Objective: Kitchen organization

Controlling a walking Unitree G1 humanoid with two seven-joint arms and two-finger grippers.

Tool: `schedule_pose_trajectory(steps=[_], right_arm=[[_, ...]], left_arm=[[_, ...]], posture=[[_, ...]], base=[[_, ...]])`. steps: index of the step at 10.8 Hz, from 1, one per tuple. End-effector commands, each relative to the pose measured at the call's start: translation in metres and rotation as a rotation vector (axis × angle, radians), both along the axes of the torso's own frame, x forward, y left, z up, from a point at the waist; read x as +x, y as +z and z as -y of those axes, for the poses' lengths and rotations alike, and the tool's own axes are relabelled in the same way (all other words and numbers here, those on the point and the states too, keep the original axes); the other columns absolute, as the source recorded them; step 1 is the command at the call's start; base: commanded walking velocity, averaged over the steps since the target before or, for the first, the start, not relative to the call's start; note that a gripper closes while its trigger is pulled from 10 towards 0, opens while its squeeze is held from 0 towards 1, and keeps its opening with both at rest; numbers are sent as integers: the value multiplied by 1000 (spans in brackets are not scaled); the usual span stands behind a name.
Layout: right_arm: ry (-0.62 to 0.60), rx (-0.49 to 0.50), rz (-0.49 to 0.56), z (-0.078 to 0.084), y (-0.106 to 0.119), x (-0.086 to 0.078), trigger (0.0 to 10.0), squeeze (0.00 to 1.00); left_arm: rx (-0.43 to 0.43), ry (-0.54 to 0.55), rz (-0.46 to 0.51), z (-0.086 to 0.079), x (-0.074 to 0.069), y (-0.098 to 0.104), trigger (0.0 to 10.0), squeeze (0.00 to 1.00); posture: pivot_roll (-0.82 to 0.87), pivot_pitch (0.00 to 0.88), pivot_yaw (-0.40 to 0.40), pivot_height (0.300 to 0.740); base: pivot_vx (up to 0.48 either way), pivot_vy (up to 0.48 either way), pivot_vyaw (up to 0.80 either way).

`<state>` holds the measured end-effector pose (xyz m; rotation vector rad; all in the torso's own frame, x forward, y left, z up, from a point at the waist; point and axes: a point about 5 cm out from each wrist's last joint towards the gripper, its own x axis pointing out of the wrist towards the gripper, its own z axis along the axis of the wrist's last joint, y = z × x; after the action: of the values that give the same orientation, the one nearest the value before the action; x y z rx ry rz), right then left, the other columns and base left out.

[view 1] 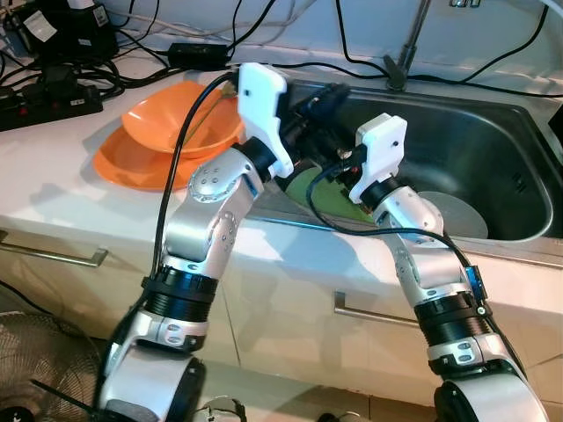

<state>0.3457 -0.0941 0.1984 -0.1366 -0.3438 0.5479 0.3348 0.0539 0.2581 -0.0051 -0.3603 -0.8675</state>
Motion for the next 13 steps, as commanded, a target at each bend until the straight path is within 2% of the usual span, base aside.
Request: schedule_pose_trajectory(steps=[1,2,4,12,13], right_arm=[[-30,15,27,7,8,1,0,0],[-30,17,35,7,11,0,0,0],[-31,22,40,8,13,-1,0,0],[-47,36,40,13,16,0,0,0],[-53,38,39,14,16,1,0,0]], left_arm=[[98,-20,5,6,-2,-10,10000,0],[136,-32,4,9,-4,-15,10000,0],[158,-24,9,9,-4,-18,10000,0],[171,14,14,1,0,-22,10000,0],[216,4,24,2,-2,-27,10000,0]], posture=[[27,59,7,740],[25,63,8,740],[23,68,7,740],[23,71,2,740],[23,72,1,740]], base=[[0,0,0],[0,0,0],[0,0,0],[0,0,0],[0,0,0]])
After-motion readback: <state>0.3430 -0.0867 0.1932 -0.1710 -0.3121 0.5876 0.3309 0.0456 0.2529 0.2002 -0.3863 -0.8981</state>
